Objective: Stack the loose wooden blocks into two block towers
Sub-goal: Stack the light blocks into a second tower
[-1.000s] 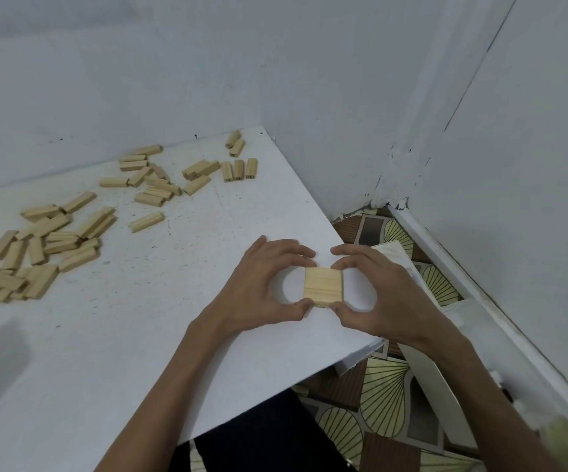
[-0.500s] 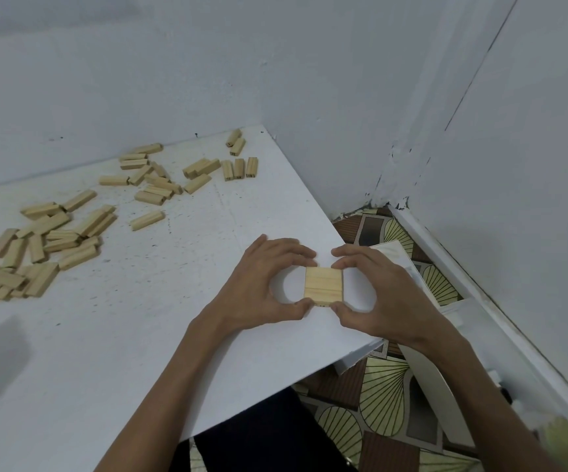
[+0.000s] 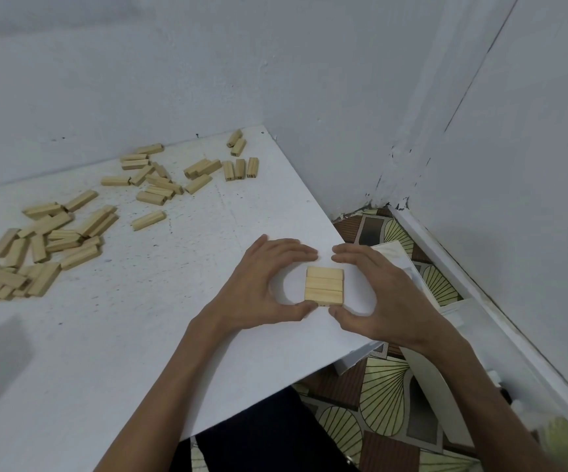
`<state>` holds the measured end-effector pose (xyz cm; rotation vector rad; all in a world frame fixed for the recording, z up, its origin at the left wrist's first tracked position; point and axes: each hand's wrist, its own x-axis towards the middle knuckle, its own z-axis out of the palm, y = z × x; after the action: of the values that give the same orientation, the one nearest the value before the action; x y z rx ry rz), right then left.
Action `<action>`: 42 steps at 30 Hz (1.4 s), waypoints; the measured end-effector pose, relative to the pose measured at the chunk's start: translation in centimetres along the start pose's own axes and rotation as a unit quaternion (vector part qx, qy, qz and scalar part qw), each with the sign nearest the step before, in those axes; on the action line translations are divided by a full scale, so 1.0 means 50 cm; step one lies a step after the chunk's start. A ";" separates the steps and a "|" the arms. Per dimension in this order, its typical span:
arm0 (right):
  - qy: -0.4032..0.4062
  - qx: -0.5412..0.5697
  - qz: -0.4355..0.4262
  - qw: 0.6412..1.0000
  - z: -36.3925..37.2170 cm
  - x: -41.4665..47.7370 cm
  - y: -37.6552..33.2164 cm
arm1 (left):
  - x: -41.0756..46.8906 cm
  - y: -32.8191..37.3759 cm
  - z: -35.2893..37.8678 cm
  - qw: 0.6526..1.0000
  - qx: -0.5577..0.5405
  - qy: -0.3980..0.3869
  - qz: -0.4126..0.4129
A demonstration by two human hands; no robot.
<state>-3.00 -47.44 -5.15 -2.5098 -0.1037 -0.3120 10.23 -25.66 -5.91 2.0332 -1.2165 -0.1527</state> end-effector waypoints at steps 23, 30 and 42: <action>-0.137 -0.123 -0.078 0.980 0.078 0.204 -0.278 | -0.251 -0.059 -0.239 0.935 0.144 0.146 -0.288; -0.154 -0.084 -0.136 0.975 0.232 0.339 -0.353 | -0.308 -0.121 -0.294 0.836 0.263 0.269 -0.400; -0.093 -0.119 -0.211 0.966 0.377 0.417 -0.390 | -0.321 -0.151 -0.271 0.757 0.370 0.334 -0.423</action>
<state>18.17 -20.55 -4.05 -2.7361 -0.7207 -0.2701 13.02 -3.54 -5.39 2.8007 0.2314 0.6922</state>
